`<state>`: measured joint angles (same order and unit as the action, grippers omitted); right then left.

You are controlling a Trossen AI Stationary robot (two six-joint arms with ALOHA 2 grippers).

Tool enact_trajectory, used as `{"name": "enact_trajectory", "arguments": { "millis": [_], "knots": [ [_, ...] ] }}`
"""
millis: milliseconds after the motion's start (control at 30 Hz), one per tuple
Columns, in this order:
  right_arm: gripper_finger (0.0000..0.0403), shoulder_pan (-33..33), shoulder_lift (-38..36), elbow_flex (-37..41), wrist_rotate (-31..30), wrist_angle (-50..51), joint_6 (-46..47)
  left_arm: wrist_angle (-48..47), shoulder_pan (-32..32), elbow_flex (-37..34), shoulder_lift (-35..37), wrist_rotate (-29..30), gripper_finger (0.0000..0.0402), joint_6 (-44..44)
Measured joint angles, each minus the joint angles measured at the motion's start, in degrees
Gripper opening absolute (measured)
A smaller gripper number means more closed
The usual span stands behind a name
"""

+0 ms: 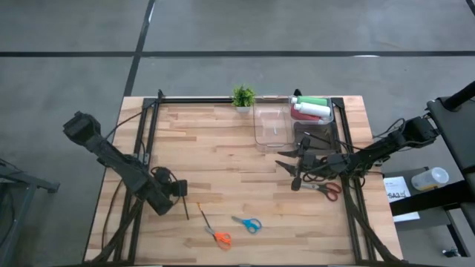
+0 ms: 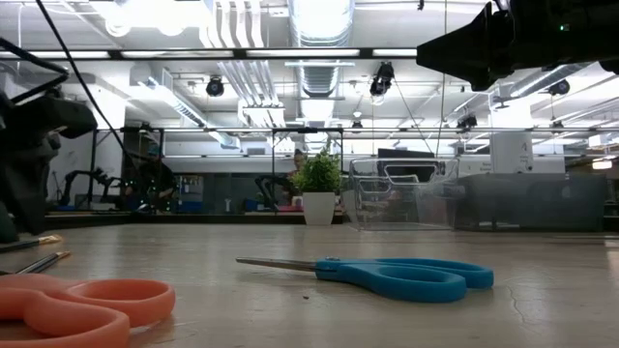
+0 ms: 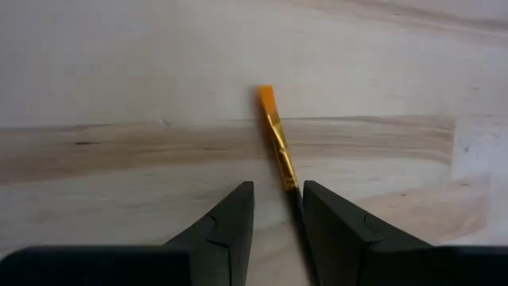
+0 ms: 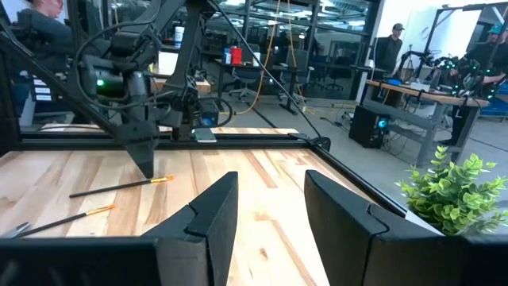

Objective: Pick & Place Paint Supplies
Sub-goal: Put the left gold paintbrush into the black bin

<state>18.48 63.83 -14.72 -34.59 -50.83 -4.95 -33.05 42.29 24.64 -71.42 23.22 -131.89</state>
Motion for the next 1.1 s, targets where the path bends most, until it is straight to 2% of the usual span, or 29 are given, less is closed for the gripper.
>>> {"name": "enact_trajectory", "arguments": {
  "millis": [467,767,1100],
  "knots": [
    [0.0142,-0.02,0.0,0.0,-0.02,0.0,0.0,-1.72,-3.04,-0.59,-0.39,2.49,0.0122,3.27],
    [0.0142,0.0,0.0,0.0,0.0,0.0,0.0,-1.93,-6.92,-0.52,-0.35,-0.33,0.0122,7.83],
    [0.0142,0.0,0.0,0.0,0.0,0.0,-0.01,-1.71,-7.48,-0.59,-0.37,-0.57,0.0122,8.06]
  ]
}}
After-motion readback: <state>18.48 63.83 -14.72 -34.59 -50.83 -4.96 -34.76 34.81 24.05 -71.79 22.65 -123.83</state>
